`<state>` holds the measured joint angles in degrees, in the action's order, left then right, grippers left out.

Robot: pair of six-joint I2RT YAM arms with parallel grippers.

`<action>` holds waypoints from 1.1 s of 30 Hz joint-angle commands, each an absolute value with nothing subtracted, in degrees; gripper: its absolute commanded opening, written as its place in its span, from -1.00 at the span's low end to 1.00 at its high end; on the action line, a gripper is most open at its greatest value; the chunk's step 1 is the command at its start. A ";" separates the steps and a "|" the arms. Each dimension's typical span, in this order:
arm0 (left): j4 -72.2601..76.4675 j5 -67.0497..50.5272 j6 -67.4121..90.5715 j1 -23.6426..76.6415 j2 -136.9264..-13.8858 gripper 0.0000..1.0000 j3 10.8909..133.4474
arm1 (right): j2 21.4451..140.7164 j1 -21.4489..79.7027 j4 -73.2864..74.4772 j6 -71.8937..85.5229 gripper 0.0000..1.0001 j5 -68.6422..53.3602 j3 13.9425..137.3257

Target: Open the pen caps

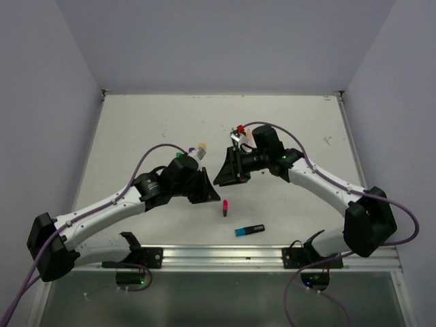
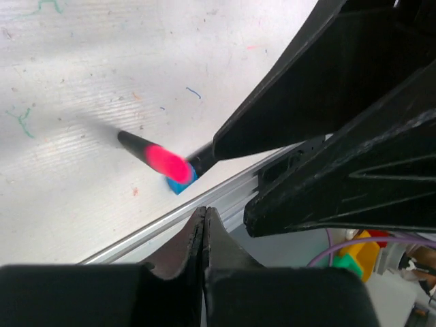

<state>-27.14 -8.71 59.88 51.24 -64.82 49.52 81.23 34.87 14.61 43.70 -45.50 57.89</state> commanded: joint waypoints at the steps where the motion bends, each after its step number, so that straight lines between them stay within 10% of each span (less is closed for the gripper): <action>1: -24.79 -7.21 60.64 50.71 -63.11 -1.00 49.22 | 79.89 35.16 15.11 44.21 -0.05 -48.26 57.74; 13: -28.14 -6.41 56.35 50.71 -65.74 -0.97 48.08 | 84.37 33.06 41.47 31.38 -0.03 -24.35 65.04; 20: -32.09 -3.07 45.18 58.44 -77.33 0.05 54.84 | 80.07 25.93 44.72 33.31 0.02 -21.18 63.19; 33: -30.94 -0.61 29.90 58.89 -84.81 0.41 55.72 | 74.80 22.15 49.31 33.75 0.04 -24.96 61.09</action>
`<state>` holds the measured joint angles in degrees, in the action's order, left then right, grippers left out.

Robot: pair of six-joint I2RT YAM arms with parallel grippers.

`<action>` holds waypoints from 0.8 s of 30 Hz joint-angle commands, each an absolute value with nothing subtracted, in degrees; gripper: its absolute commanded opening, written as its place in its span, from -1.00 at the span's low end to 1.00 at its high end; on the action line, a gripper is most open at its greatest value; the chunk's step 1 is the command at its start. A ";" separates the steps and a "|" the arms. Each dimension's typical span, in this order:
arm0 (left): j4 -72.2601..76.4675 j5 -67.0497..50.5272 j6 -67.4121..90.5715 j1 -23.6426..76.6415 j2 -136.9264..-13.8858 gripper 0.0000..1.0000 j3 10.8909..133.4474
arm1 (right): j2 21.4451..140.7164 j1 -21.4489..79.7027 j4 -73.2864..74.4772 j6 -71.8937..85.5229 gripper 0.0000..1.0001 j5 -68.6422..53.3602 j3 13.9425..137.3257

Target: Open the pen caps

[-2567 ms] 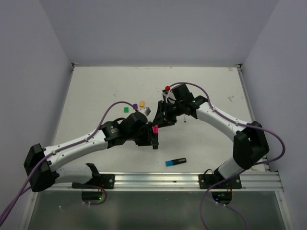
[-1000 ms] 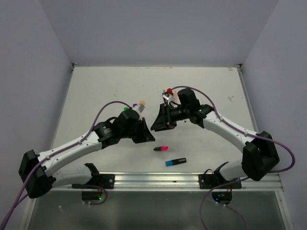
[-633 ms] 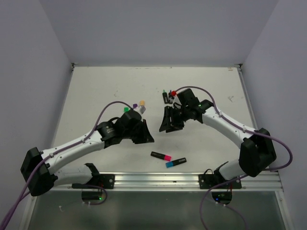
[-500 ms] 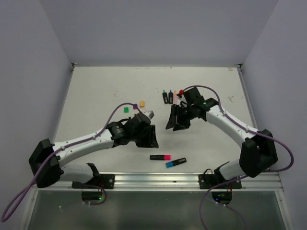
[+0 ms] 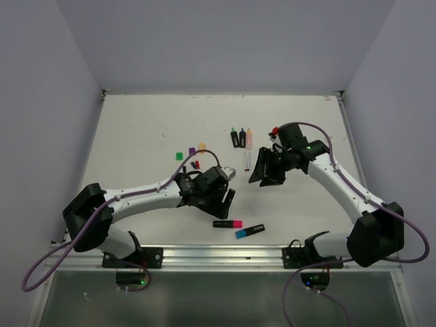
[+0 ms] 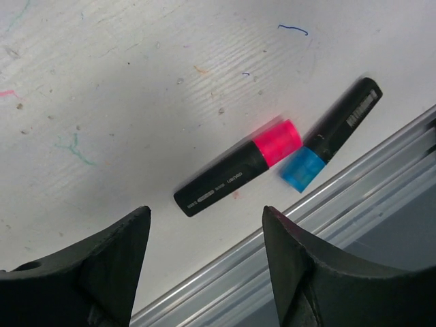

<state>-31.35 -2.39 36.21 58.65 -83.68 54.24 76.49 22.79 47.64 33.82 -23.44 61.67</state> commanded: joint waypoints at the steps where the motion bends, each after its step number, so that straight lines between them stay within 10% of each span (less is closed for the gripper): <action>1: -29.46 -0.70 29.19 58.97 -85.08 0.41 55.11 | 74.62 21.63 49.31 34.10 0.04 -25.31 61.00; 24: -35.07 5.01 42.01 48.08 -74.80 -0.37 60.38 | 79.19 37.08 60.99 24.09 -0.06 -13.63 54.58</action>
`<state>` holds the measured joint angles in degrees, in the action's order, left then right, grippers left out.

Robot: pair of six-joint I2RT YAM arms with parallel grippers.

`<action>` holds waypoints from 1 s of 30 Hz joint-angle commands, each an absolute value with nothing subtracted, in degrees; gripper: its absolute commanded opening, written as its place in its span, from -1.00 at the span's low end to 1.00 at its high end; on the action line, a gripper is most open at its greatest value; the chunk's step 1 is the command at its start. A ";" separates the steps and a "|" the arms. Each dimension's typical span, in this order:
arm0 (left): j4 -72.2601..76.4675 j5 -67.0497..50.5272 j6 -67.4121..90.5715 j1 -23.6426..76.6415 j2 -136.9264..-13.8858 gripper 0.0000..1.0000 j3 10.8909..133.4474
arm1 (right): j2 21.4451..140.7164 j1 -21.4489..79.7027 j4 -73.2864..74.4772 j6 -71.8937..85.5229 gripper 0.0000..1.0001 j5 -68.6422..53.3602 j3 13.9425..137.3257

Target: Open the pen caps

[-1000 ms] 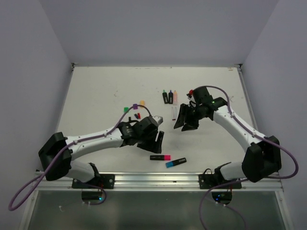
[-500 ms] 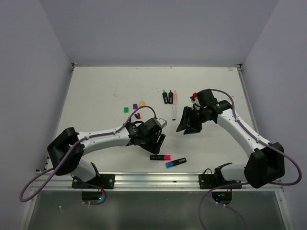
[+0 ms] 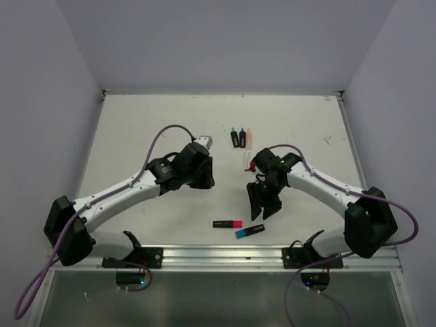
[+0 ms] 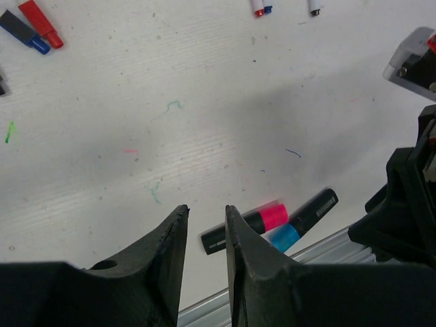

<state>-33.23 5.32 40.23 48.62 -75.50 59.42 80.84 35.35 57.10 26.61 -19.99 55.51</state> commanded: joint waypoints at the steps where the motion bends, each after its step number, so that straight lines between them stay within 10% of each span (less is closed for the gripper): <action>1: -34.98 4.92 42.27 47.90 -74.53 -0.37 60.03 | 79.19 37.18 60.74 22.86 0.00 -13.71 54.41; 30: -40.42 -15.46 35.25 35.69 -81.73 -0.23 77.68 | 94.38 49.92 46.24 25.49 -0.17 -25.66 53.17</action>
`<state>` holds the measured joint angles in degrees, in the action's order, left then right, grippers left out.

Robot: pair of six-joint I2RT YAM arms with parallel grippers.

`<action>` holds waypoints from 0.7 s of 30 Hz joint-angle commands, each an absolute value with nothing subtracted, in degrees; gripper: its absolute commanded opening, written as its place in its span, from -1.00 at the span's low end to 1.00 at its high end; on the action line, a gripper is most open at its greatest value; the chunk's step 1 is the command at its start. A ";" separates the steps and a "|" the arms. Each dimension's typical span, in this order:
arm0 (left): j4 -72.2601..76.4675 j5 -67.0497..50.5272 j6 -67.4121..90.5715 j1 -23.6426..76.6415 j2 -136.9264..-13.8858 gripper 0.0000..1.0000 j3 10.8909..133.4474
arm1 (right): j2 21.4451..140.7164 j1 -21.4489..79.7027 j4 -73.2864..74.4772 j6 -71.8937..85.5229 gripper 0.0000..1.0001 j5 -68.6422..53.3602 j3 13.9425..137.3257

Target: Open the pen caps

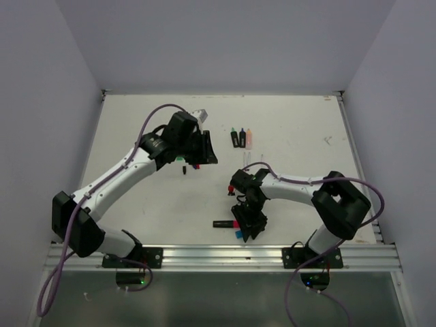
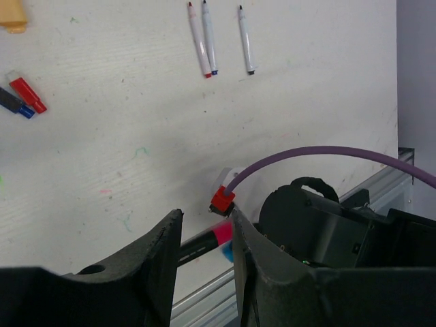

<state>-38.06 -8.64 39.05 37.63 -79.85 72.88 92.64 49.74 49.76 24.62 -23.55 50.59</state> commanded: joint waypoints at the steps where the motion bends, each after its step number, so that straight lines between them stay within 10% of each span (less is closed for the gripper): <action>1: -41.04 -15.90 34.55 34.99 -82.96 -0.23 78.83 | 95.18 49.92 45.80 25.58 -0.18 -25.93 53.87; 21: -45.18 -17.58 26.89 26.90 -84.90 -0.21 85.96 | 108.19 47.82 47.98 23.03 -0.15 -14.50 76.19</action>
<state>-43.97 -15.27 28.88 28.53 -85.45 83.59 107.74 49.10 46.50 24.84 -15.90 72.29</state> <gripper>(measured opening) 0.394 0.422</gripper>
